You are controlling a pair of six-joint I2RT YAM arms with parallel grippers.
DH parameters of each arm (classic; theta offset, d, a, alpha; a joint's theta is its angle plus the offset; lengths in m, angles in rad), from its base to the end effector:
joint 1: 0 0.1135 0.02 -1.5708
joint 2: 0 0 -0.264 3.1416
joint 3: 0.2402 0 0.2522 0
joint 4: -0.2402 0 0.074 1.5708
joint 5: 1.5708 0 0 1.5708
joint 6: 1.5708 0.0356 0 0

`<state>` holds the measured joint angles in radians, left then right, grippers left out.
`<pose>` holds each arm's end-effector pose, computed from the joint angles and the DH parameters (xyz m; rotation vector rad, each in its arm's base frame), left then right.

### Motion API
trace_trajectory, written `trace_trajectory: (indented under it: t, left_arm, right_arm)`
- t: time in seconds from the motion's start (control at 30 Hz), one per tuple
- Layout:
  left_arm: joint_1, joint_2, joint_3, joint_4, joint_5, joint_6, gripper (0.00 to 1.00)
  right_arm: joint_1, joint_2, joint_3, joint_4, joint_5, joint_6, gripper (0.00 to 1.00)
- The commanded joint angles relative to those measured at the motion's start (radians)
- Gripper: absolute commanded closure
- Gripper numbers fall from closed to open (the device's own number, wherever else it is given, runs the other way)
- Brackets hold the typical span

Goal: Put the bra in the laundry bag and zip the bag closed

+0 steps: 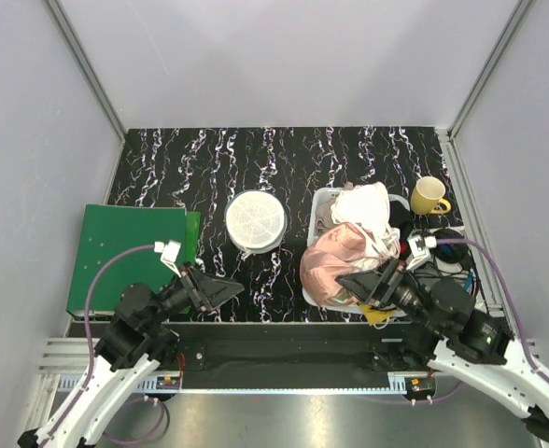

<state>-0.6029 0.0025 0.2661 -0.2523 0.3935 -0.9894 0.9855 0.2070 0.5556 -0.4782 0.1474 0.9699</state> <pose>0.0612 -0.0587 0.2371 0.0102 1.7881 -1.5113 0.0484 0.0635 0.2937 0.1075 1.8847 1.2939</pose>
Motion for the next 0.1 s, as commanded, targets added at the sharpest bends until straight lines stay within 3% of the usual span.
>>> trace_trajectory:
  t: [0.0,0.07]
  left_arm:
    - [-0.003,-0.156,-0.044,0.148,0.077,-0.113,0.31]
    - [-0.003,-0.150,-0.088,0.329,0.099,-0.210,0.30]
  right_arm:
    - [0.002,-0.176,-0.115,0.039,0.103,0.180,0.01]
    - [0.004,-0.196,-0.117,0.067,0.060,0.173,0.00]
